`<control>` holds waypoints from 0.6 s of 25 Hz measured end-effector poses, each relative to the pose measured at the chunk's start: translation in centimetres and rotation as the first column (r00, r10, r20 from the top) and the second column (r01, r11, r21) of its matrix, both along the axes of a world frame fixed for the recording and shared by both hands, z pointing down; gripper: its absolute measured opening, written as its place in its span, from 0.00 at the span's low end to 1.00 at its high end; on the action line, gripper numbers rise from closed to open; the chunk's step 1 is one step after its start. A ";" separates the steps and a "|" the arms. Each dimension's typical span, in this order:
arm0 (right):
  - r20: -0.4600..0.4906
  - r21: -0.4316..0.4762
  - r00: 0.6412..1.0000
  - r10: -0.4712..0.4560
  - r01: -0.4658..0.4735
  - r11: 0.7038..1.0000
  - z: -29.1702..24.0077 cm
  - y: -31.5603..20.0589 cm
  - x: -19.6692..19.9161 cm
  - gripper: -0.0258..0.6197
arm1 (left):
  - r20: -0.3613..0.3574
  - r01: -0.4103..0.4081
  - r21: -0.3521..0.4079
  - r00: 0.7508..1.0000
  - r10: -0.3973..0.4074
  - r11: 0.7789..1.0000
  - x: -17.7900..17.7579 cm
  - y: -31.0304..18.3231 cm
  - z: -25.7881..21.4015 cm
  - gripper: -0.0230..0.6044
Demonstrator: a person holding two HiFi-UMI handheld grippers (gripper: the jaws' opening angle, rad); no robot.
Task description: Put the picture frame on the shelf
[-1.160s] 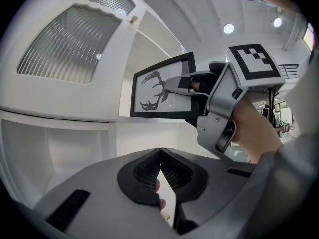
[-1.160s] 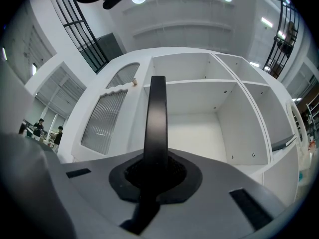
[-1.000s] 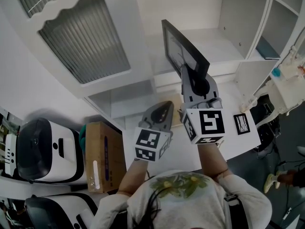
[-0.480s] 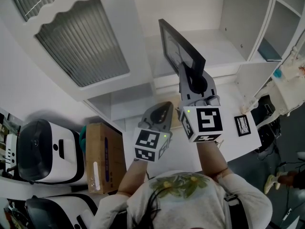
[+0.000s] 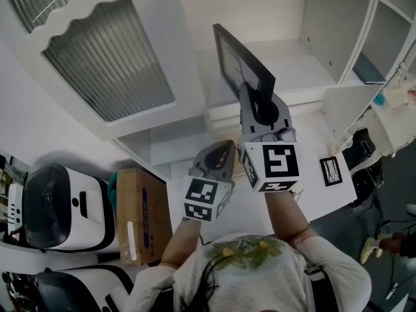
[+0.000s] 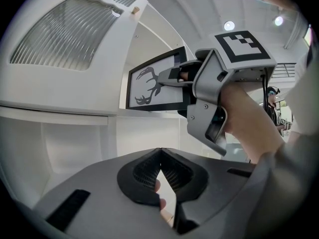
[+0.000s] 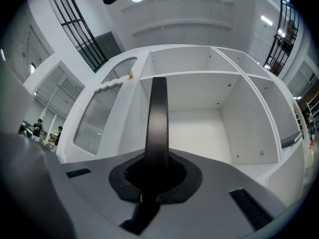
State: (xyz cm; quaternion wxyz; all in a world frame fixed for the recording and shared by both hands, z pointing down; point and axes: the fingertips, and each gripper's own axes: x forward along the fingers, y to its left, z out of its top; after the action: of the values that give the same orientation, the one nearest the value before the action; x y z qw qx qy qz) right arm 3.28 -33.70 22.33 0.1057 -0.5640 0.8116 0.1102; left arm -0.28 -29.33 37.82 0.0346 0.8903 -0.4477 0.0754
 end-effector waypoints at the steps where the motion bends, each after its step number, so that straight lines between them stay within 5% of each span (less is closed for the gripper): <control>1: 0.000 -0.001 1.000 0.002 -0.002 1.000 0.0 -0.1 0.0 0.10 | 0.000 0.000 -0.001 1.000 0.000 1.000 0.0 0.0 0.1 0.08; 15: 0.011 -0.004 0.999 0.046 -0.046 0.999 0.0 -2.0 -0.3 0.10 | 0.000 0.009 -0.014 1.000 -0.009 1.000 -0.5 -0.6 0.7 0.08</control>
State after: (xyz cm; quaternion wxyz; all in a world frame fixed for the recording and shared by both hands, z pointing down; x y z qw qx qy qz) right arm 2.95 -35.70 22.33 0.1067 -0.5832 0.7980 0.1079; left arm -0.77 -29.96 38.51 0.0409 0.8880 -0.4513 0.0784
